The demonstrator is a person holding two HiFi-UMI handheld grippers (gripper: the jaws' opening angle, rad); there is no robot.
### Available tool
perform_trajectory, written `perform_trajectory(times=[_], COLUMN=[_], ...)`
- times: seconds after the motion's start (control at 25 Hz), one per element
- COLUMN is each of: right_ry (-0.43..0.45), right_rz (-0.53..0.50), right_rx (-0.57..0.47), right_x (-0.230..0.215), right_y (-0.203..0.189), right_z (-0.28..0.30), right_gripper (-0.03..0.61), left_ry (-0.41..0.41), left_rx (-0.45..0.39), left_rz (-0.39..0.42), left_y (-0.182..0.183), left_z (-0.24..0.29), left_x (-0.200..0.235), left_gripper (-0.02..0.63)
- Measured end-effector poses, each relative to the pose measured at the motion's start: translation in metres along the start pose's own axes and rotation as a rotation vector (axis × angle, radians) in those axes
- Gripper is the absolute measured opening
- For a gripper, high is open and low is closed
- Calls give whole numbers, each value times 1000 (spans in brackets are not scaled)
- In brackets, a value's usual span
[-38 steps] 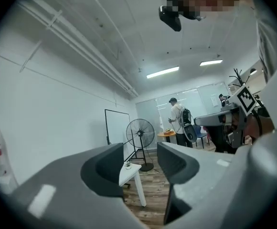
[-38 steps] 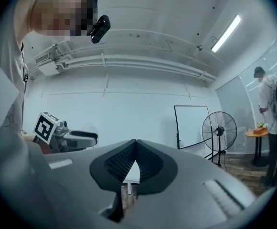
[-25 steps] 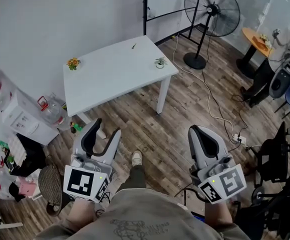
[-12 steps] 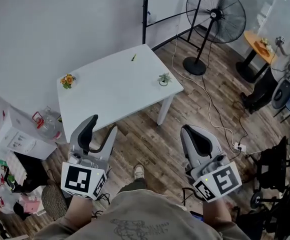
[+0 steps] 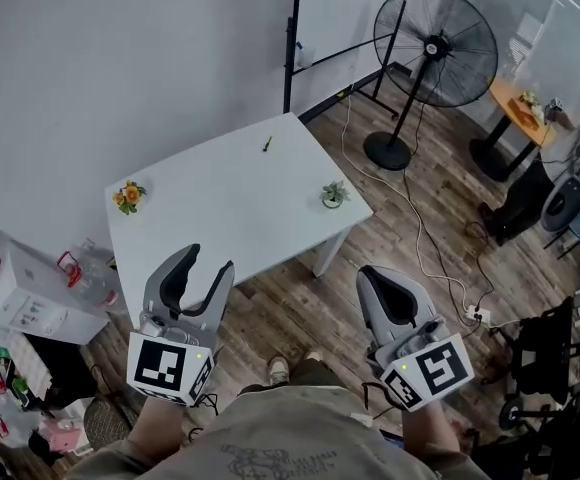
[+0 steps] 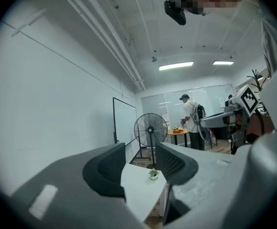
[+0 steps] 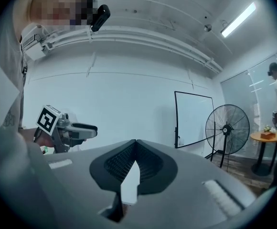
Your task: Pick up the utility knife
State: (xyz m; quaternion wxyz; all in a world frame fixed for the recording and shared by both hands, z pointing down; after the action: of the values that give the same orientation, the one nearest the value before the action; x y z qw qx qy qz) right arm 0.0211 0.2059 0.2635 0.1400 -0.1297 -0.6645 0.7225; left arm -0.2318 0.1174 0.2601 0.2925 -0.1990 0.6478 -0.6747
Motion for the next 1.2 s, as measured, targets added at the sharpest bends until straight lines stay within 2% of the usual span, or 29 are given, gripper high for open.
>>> perform_trajectory(times=[0.32, 0.6, 1.2], right_ry=[7, 37, 288], right_rz=[6, 35, 12], right_rx=[15, 11, 50], right_x=[-43, -109, -264], right_y=[-14, -15, 2], right_z=[39, 103, 255], right_gripper=[29, 28, 28], left_ry=[9, 63, 319], left_rx=[14, 21, 103], left_rz=[8, 28, 16], left_y=[-8, -3, 10], left_z=[53, 119, 269], left_x=[15, 35, 78], left_gripper=[199, 199, 199])
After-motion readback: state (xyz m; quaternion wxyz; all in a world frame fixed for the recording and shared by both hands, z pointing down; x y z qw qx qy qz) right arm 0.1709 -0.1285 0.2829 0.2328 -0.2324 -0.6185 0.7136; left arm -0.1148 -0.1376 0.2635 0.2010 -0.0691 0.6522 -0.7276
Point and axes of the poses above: the fingertips, and each gripper's own axes: z forward along the fingers, x to its left, y out of its top, the point moved 7 cm from there along -z, backward along the fingers, and after that the axes turned 2 degrees about y, right-handed, at the moved point
